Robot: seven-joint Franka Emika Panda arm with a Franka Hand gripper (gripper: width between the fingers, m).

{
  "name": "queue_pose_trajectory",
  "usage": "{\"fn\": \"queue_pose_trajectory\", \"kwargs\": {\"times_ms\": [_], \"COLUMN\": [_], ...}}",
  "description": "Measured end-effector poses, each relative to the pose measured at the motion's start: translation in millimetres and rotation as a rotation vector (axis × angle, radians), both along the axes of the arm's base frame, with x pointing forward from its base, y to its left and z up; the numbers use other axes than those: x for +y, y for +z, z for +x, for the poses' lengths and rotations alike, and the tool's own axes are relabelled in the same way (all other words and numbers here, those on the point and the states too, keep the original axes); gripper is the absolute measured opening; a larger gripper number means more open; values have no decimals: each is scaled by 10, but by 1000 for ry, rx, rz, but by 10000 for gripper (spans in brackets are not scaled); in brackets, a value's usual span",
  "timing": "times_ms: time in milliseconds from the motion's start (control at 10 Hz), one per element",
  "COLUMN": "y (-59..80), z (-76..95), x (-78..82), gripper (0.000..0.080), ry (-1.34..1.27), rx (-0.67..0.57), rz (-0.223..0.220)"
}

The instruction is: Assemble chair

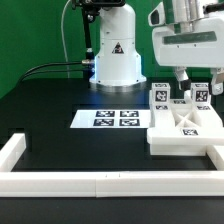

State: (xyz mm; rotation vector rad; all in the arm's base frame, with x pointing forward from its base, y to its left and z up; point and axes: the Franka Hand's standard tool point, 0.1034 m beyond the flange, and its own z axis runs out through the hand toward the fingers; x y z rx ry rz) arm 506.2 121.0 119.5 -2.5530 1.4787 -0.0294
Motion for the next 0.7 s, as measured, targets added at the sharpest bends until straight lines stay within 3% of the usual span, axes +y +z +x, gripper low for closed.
{"fn": "queue_pose_trajectory", "kwargs": {"times_ms": [200, 700], "y": [97, 66], "z": [7, -3], "x": [15, 15], "gripper": [649, 649], "ry": [68, 69], "rx": [-25, -20], "rz": [-3, -6]}}
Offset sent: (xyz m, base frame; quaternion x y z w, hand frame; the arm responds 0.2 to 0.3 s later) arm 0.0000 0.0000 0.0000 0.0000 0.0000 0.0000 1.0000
